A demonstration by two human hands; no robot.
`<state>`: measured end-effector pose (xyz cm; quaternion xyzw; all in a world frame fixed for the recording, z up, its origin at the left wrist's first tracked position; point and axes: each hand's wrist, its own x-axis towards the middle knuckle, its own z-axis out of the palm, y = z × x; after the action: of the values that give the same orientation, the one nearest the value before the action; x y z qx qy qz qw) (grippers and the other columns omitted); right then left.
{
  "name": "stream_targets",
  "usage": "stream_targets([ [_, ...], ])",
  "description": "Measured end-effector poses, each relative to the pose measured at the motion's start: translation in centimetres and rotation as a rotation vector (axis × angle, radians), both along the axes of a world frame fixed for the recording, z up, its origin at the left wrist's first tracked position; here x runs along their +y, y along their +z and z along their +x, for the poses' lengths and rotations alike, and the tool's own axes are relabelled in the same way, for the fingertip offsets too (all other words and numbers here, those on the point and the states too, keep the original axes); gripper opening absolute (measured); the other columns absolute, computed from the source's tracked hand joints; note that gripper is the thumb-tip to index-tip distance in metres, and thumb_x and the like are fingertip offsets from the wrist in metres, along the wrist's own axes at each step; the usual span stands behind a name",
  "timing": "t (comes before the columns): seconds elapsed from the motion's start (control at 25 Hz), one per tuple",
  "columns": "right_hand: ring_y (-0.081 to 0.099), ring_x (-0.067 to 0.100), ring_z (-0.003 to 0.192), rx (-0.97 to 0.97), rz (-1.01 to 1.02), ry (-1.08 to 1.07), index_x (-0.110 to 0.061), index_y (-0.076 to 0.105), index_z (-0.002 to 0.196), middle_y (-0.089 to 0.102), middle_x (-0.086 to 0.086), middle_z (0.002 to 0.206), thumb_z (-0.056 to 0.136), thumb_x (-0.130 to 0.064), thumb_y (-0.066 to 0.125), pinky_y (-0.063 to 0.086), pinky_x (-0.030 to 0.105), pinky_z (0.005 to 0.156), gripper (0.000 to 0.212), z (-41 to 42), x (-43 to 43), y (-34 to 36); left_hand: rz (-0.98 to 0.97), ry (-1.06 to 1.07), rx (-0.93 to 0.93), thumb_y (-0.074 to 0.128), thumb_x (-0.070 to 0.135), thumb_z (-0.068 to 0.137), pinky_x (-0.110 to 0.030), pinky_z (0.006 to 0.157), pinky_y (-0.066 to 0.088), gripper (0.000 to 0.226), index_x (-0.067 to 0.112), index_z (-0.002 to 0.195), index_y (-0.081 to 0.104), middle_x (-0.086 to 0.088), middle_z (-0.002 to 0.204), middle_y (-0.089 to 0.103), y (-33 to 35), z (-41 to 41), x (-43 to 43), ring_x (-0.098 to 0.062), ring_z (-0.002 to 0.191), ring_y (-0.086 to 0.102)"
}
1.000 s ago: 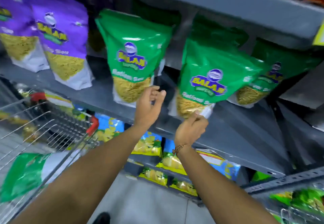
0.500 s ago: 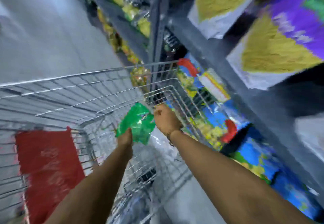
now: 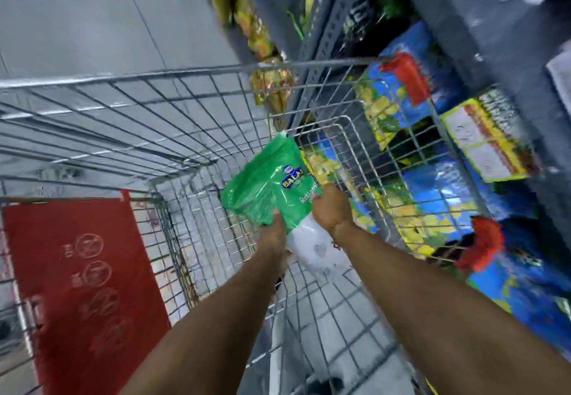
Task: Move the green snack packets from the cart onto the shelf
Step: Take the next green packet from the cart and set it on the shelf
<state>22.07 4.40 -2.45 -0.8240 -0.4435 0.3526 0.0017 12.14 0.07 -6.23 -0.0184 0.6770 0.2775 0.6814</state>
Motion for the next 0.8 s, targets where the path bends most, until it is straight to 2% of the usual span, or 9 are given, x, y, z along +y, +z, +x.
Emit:
stream_targets([
  [0.04,0.052,0.043,0.116,0.009,0.037,-0.045,0.006,0.053,0.113,0.057,0.031,0.124,0.09,-0.013,0.048,0.045,0.041,0.091,0.03,-0.1,-0.3,1.4,0.058,-0.051,0.121,0.047,0.048,0.087,-0.047,0.086,0.052,0.054,0.007,0.122,0.045,-0.011,0.12,0.058,1.0,-0.1,0.1,-0.027,0.092,0.061],
  [0.12,0.053,0.042,0.115,0.036,0.176,-0.132,0.005,0.053,0.115,0.058,0.031,0.123,0.091,-0.013,0.046,0.044,0.04,0.09,0.031,0.1,-1.6,5.5,0.261,-0.149,0.325,0.047,0.051,0.085,-0.042,0.097,0.046,0.057,0.007,0.121,0.045,-0.009,0.115,0.058,5.4,0.0,0.0,-0.025,0.102,0.057],
  [0.24,0.054,0.04,0.113,0.147,0.487,-0.336,0.002,0.055,0.114,0.06,0.029,0.12,0.092,-0.014,0.045,0.041,0.038,0.086,0.029,0.2,-4.3,12.9,0.684,-0.181,0.492,0.044,0.038,0.092,-0.026,0.091,0.041,0.043,0.008,0.123,0.048,-0.013,0.123,0.06,13.6,0.9,-0.7,-0.025,0.114,0.056],
  [0.32,0.055,0.037,0.109,0.242,0.742,-0.426,0.001,0.055,0.112,0.061,0.027,0.118,0.092,-0.011,0.046,0.039,0.036,0.084,0.025,0.9,-8.0,17.8,0.91,-0.161,0.552,0.042,0.034,0.094,-0.026,0.089,0.04,0.04,0.008,0.124,0.047,-0.013,0.127,0.059,19.3,2.1,-3.0,-0.024,0.116,0.055],
  [0.4,0.055,0.036,0.106,0.286,0.955,-0.503,0.001,0.053,0.111,0.06,0.027,0.115,0.092,-0.012,0.045,0.04,0.036,0.083,0.024,2.0,-12.3,21.6,1.101,-0.147,0.557,0.041,0.035,0.094,-0.031,0.088,0.042,0.038,0.005,0.118,0.047,-0.012,0.119,0.061,24.1,4.0,-6.3,-0.024,0.11,0.056],
  [0.52,0.055,0.028,0.105,0.282,1.217,-0.64,-0.001,0.052,0.115,0.06,0.019,0.113,0.091,-0.023,0.039,0.04,0.032,0.088,0.035,4.8,-21.4,25.7,1.356,-0.187,0.52,0.041,0.029,0.094,-0.023,0.075,0.039,0.034,0.001,0.11,0.048,-0.006,0.103,0.058,29.4,8.0,-14.3,-0.008,0.09,0.05],
  [0.64,0.049,0.021,0.109,0.253,1.433,-0.782,-0.006,0.045,0.126,0.053,0.012,0.118,0.088,-0.035,0.033,0.038,0.02,0.094,0.049,9.3,-31.7,27.5,1.523,-0.308,0.403,0.041,0.026,0.092,-0.028,0.076,0.035,0.039,-0.008,0.109,0.048,-0.026,0.105,0.06,32.3,14.0,-23.0,-0.021,0.09,0.051],
  [0.72,0.047,0.02,0.11,0.16,1.524,-0.887,-0.015,0.042,0.125,0.05,0.01,0.121,0.088,-0.04,0.033,0.037,0.032,0.101,0.045,12.5,-37.7,27.7,1.598,-0.404,0.287,0.042,0.026,0.09,-0.026,0.073,0.032,0.041,-0.011,0.105,0.049,-0.029,0.099,0.06,33.6,17.9,-28.2,-0.028,0.091,0.049],
  [0.8,0.048,0.021,0.101,0.079,1.596,-1.02,-0.014,0.039,0.127,0.049,0.012,0.118,0.086,-0.047,0.032,0.041,0.04,0.094,0.053,16.4,-43.5,28.2,1.609,-0.578,0.133,0.037,0.044,0.084,-0.032,0.074,0.033,0.055,-0.005,0.104,0.051,-0.027,0.095,0.061,34.7,22.1,-33.3,-0.029,0.09,0.054],
])
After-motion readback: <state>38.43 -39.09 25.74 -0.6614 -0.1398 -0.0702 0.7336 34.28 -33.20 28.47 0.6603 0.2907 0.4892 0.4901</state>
